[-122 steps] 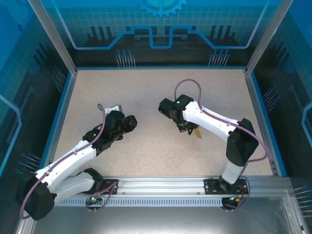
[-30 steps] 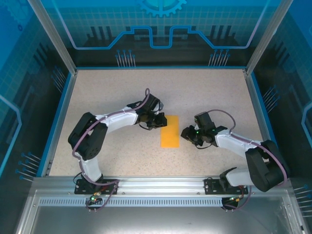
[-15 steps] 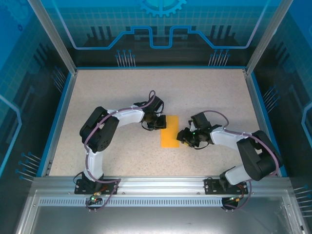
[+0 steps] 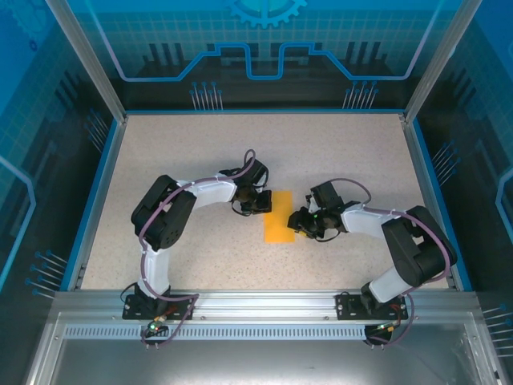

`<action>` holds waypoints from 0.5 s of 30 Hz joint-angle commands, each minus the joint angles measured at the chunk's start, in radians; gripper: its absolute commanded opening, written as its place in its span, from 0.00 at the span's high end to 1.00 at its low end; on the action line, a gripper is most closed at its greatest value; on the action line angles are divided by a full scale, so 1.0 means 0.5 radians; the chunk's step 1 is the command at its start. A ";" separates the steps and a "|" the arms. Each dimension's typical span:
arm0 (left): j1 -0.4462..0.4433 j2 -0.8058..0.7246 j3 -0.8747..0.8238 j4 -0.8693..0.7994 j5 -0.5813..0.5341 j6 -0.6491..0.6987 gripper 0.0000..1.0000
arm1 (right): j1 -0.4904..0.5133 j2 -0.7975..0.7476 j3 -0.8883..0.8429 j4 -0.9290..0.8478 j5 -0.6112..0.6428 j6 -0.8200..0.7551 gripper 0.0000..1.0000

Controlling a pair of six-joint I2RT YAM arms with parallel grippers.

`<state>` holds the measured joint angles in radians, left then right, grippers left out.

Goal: Fold a paper plane with a square sheet of paper (pick it up from the middle)
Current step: Third fold the triangle at the center of the table.

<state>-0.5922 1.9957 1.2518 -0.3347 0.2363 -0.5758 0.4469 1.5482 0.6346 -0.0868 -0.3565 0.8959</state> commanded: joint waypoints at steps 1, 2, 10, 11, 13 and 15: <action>0.015 0.088 -0.083 -0.096 -0.052 0.035 0.94 | 0.031 0.053 0.024 0.028 -0.048 -0.022 0.63; 0.013 0.089 -0.086 -0.097 -0.049 0.038 0.94 | 0.030 0.050 0.022 0.029 -0.049 -0.021 0.63; 0.014 0.090 -0.109 -0.087 -0.031 0.022 0.93 | 0.037 -0.004 0.001 0.169 -0.187 0.022 0.65; 0.015 0.092 -0.111 -0.088 -0.034 0.020 0.94 | 0.037 -0.009 0.009 0.167 -0.191 0.019 0.65; 0.013 0.086 -0.117 -0.079 -0.032 0.014 0.94 | 0.038 -0.007 0.028 0.150 -0.190 0.015 0.65; 0.013 0.080 -0.120 -0.081 -0.033 0.017 0.93 | 0.040 -0.010 0.068 0.058 -0.134 -0.023 0.65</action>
<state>-0.5880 1.9953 1.2404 -0.3168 0.2520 -0.5762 0.4557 1.5490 0.6361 -0.0338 -0.4129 0.8997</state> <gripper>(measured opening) 0.068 0.348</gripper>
